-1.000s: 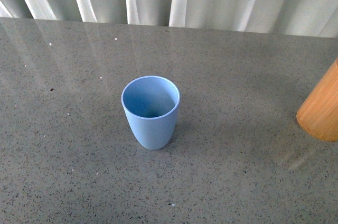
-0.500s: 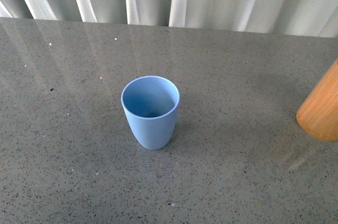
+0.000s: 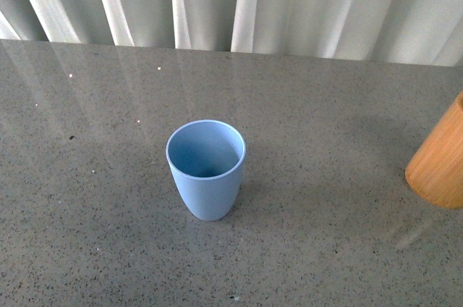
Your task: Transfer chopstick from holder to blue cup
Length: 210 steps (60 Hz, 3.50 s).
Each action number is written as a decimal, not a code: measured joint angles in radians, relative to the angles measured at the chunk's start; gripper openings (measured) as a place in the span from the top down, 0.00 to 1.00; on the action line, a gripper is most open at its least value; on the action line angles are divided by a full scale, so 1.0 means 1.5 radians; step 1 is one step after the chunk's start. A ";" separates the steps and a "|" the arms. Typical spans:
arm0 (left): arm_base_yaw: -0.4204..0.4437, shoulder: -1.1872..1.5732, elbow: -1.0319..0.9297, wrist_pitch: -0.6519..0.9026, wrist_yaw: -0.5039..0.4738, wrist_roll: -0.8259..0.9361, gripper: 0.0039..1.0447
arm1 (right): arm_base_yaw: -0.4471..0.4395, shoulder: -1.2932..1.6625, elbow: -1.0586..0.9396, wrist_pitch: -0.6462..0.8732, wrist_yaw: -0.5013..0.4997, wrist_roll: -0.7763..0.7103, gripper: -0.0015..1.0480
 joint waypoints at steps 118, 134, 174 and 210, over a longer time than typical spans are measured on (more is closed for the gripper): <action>0.000 0.000 0.000 0.000 0.000 0.000 0.06 | 0.381 0.222 -0.004 0.150 0.100 0.204 0.99; 0.000 0.000 0.000 0.000 0.000 0.000 0.06 | 0.367 0.239 -0.009 0.176 0.100 0.203 0.99; 0.000 0.000 0.000 0.000 0.000 0.000 0.06 | 0.370 0.304 -0.042 0.230 0.092 0.212 0.99; 0.000 0.000 0.000 0.000 0.000 0.000 0.06 | 0.374 0.313 -0.042 0.233 0.095 0.213 0.37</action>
